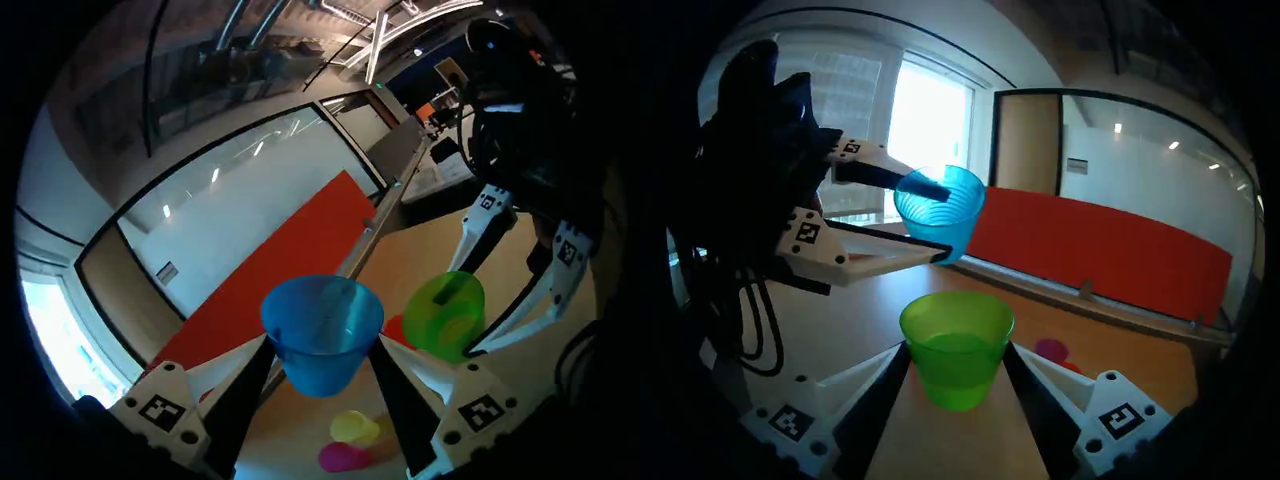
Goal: Pour water
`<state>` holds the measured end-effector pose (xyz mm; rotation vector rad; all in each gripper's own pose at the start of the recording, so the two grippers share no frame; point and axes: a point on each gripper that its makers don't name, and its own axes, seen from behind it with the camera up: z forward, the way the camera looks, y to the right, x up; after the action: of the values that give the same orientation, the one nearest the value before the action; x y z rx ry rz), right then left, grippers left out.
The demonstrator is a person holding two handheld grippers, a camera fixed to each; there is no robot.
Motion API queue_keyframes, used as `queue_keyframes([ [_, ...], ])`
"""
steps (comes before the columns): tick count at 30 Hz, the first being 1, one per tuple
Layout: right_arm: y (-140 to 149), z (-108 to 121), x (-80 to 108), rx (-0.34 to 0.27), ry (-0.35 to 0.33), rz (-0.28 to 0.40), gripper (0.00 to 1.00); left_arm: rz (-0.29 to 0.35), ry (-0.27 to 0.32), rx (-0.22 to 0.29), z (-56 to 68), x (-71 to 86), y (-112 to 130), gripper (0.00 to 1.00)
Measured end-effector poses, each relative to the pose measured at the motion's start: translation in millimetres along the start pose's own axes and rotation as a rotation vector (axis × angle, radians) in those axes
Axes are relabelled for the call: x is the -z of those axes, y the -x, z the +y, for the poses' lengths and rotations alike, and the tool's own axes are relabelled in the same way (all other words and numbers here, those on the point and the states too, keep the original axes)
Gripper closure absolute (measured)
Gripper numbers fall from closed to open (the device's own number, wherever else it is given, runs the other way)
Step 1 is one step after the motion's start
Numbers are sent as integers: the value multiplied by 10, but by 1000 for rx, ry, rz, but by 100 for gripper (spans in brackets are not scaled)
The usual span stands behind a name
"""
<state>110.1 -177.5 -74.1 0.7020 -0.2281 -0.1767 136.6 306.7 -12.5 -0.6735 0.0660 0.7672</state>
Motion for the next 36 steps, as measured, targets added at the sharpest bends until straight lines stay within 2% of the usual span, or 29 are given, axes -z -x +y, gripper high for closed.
queue_keyframes([
  [5, 20, 15, -7, 0, 1, -3, 13, -19, 13, 107, -39, -13, 71, 19],
  [12, 18, 14, -20, -2, 1, -3, 13, -46, 29, 287, -56, -42, 170, 19],
  [22, -4, 27, -42, -4, 1, -2, 14, -92, 44, 511, -43, 15, 390, 19],
  [29, -12, 34, -52, -6, 1, -1, 13, -102, 41, 596, -59, 35, 472, 19],
  [32, -12, 31, -57, -6, 0, -1, 13, -110, 40, 613, -62, 39, 510, 19],
  [36, -15, 32, -61, -8, 0, -1, 13, -118, 34, 608, -73, 61, 550, 19],
])
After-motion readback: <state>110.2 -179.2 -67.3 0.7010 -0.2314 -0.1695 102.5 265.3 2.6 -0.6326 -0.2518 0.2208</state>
